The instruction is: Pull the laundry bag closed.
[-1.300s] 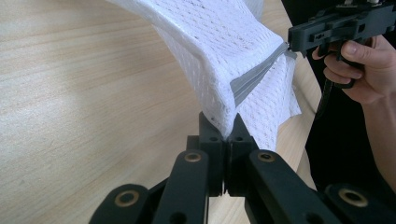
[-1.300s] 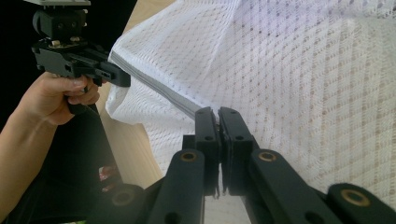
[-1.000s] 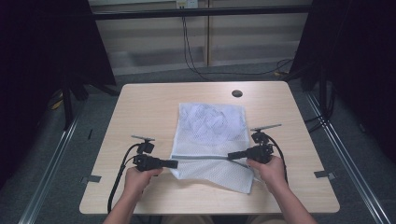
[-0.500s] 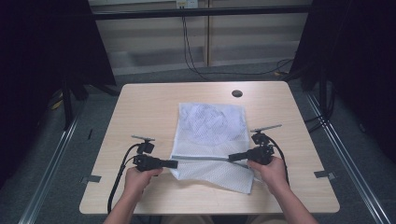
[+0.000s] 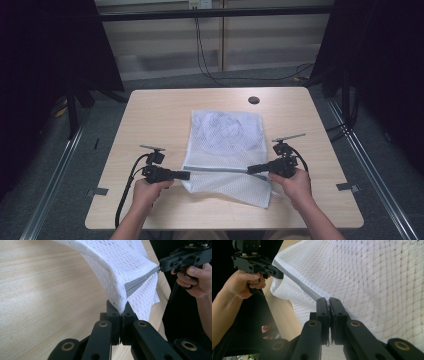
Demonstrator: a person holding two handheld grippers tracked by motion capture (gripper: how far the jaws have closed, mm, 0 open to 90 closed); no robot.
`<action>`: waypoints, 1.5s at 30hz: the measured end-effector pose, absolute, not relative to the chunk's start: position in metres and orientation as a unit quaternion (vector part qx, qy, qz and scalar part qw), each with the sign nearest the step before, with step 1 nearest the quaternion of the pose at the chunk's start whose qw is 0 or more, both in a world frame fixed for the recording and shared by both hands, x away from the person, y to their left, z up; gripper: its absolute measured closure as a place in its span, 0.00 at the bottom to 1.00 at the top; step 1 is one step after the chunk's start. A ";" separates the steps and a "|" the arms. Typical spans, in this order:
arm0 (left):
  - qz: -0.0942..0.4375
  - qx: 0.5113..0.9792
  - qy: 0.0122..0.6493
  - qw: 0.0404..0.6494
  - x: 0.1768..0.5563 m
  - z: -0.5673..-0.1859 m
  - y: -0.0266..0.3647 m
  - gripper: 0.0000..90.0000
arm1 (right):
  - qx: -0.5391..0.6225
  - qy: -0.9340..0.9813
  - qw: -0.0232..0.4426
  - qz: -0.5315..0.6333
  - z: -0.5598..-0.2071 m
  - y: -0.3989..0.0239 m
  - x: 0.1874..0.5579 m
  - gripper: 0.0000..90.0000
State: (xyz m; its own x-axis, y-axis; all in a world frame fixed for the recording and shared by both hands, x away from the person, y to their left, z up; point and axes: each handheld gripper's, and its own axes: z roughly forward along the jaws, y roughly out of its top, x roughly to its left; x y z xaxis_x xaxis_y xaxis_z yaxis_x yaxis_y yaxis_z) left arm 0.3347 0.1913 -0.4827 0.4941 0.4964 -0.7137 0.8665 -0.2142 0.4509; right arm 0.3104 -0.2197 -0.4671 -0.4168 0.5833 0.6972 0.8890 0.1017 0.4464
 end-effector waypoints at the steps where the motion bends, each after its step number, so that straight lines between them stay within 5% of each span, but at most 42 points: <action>1: -0.216 0.749 0.456 0.431 0.335 -0.483 0.191 0.99 | -0.510 -0.721 0.177 -0.434 -0.468 -0.220 0.310 0.96; 45: -0.207 0.748 0.455 0.436 0.335 -0.480 0.196 0.99 | -0.523 -0.711 0.169 -0.439 -0.468 -0.245 0.308 0.96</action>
State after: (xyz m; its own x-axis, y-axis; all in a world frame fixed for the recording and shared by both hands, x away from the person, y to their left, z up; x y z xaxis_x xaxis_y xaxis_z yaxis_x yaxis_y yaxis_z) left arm 0.3353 0.1957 -0.4795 0.4994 0.5005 -0.7071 0.8619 -0.2045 0.4639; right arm 0.3083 -0.2445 -0.4682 -0.3969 0.5945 0.6993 0.8913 0.0676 0.4483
